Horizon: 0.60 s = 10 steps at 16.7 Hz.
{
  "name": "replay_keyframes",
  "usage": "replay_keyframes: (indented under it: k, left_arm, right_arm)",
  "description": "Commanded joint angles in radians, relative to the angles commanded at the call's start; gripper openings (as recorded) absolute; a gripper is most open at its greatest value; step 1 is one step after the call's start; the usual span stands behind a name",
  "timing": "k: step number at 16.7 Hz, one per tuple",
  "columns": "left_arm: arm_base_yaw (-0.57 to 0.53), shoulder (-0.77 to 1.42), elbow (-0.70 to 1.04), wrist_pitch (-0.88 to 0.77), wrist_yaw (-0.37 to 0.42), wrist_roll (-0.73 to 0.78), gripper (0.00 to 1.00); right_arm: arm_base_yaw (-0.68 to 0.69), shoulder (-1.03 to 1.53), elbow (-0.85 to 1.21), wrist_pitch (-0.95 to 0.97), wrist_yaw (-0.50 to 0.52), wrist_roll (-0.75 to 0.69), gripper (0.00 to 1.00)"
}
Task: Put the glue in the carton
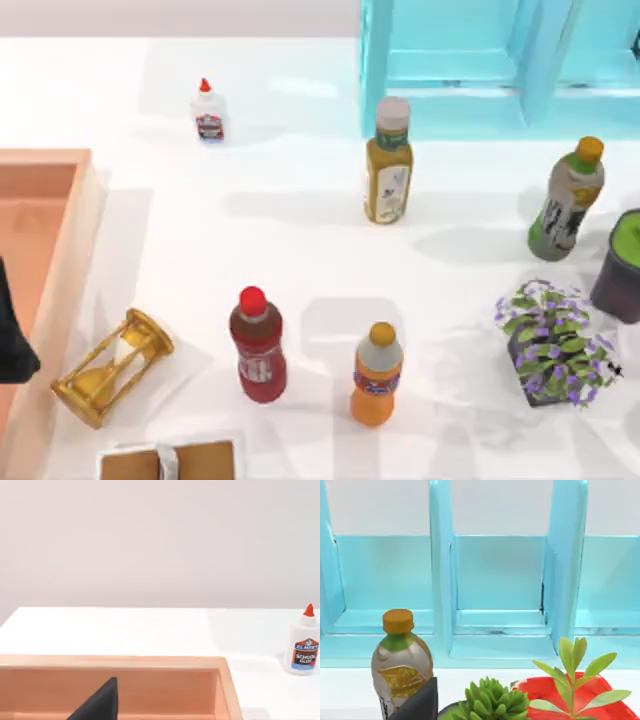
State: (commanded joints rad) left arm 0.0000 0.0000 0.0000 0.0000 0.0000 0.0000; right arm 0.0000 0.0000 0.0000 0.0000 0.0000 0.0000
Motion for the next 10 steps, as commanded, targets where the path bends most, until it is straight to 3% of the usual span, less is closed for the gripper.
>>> replay_keyframes:
  k: [5, 10]
  left_arm:
    - [-0.007, 0.059, 0.031, 0.045, -0.022, -0.004, 1.0]
    - [-0.048, 0.351, 0.178, 0.263, -0.114, -0.018, 1.0]
  right_arm:
    - [0.0, 0.0, 0.0, 0.0, 0.0, 0.0, 1.0]
    - [0.0, 0.0, 0.0, 0.0, 0.0, 0.0, 1.0]
